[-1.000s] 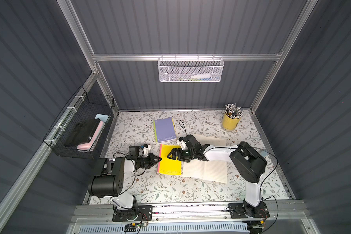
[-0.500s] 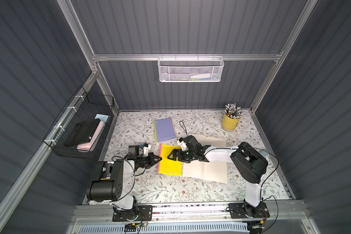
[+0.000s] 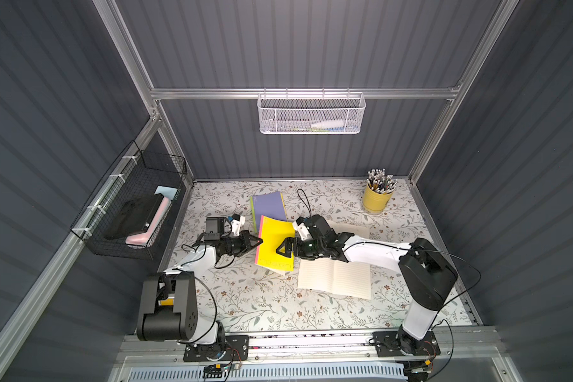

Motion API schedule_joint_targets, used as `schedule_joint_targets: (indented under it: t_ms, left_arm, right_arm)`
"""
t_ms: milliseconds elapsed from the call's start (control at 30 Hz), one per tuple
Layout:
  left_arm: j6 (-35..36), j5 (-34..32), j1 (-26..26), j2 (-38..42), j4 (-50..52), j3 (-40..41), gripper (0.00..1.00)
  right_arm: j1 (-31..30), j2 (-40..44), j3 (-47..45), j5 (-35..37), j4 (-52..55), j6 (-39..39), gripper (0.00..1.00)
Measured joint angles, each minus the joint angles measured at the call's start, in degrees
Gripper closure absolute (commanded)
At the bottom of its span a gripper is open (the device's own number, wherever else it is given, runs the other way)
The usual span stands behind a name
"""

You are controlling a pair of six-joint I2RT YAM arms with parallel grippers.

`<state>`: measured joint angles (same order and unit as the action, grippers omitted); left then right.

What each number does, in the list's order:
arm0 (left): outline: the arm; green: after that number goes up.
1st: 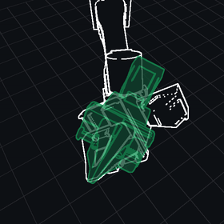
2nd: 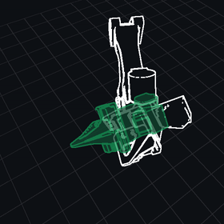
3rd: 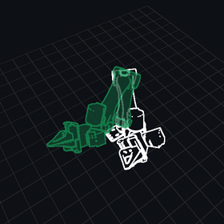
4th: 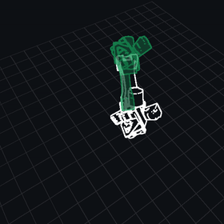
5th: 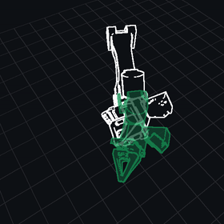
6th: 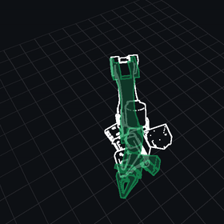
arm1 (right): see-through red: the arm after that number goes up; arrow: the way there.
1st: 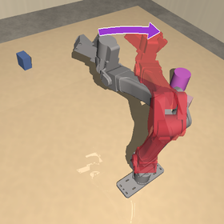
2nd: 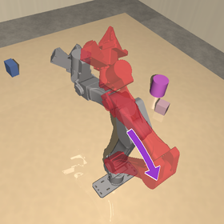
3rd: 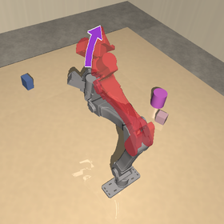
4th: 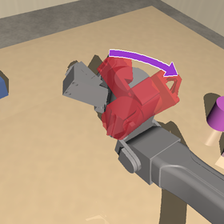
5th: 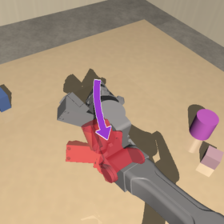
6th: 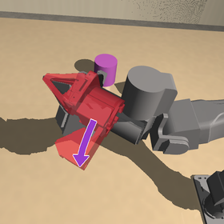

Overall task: Close the notebook
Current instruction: Pick up the notebook from the center of the board, then place the notebook at the notebook.

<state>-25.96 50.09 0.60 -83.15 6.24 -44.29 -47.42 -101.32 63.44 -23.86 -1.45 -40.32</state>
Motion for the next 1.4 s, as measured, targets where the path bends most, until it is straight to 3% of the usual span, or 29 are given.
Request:
schedule_joint_targets:
  t_ms: [200,500,667,1000,1200,1400]
  left_arm:
    - [0.11,0.2,0.0,-0.24,3.45,-5.79,1.0]
    - [0.26,0.5,0.0,-7.37,4.42,-18.67,1.0]
    - [-2.47,0.39,0.0,-15.19,-2.34,-24.17,1.0]
    - [-10.97,-1.22,0.15,-23.1,-15.72,-28.5,1.0]
    - [-19.43,-4.72,0.26,-31.06,-30.08,-30.29,1.0]
    - [-23.47,-9.33,0.98,-37.18,-34.95,-30.75,1.0]
  right_arm:
    - [3.3,1.51,2.95,0.57,2.43,1.44,0.01]
    - [7.76,4.59,4.2,1.09,5.6,3.1,0.01]
    - [10.05,8.28,3.72,1.11,5.9,3.41,0.01]
    - [12.66,10.05,3.08,0.81,6.64,4.0,0.01]
    - [13.11,10.05,2.6,0.33,6.73,4.15,0.01]
    - [13.49,10.05,0.24,-0.42,6.73,4.13,0.01]
